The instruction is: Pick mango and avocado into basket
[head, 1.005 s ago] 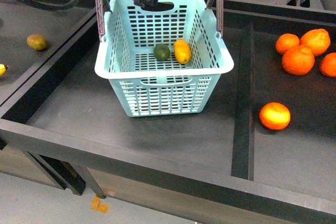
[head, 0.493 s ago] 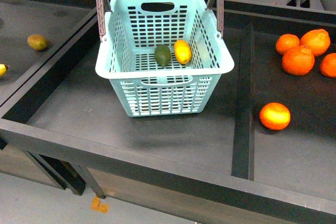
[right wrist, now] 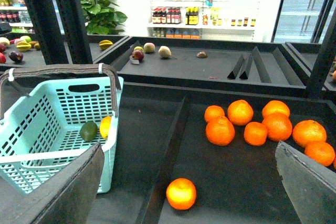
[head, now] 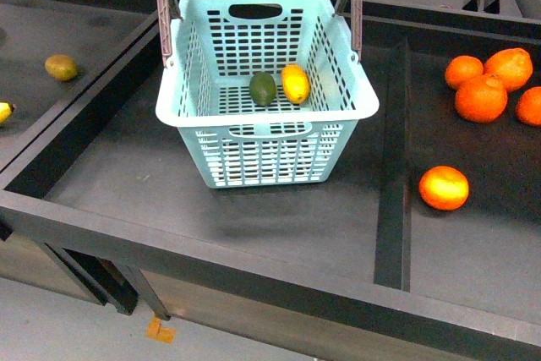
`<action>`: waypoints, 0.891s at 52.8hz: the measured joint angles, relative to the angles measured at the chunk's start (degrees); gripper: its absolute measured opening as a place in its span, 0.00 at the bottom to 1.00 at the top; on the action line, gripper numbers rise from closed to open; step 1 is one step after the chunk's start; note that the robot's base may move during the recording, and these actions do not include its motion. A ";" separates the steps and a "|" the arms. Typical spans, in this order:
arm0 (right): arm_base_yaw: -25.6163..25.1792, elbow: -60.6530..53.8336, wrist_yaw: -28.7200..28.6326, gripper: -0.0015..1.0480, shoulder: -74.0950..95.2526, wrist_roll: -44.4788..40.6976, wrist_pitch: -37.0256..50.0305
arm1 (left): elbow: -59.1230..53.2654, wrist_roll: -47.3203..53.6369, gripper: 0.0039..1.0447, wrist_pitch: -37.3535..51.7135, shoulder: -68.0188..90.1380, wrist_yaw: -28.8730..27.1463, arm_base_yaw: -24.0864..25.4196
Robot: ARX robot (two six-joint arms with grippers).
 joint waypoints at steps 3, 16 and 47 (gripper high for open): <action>0.00 0.00 0.02 0.93 0.00 0.00 0.00 | -2.10 1.31 0.21 -0.35 -2.03 1.22 1.44; 0.00 0.00 0.02 0.93 0.00 0.00 0.00 | -8.35 2.80 0.03 -4.11 -12.09 6.08 6.14; 0.00 0.00 0.02 0.93 0.00 0.00 0.00 | -14.69 3.39 0.03 -16.41 -31.95 14.12 14.29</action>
